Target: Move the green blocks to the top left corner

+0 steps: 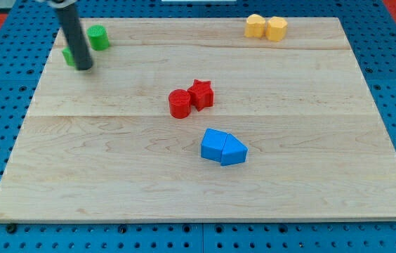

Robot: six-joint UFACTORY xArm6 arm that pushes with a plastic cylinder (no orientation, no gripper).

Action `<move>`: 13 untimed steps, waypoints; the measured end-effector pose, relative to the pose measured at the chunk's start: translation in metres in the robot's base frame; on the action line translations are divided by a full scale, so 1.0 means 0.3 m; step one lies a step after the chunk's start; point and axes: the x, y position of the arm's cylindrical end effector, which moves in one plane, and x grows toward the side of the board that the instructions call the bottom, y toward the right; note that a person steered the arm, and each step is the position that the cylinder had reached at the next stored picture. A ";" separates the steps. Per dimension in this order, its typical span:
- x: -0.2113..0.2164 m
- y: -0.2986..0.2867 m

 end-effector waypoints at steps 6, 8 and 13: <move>0.008 -0.127; -0.021 -0.101; -0.039 0.037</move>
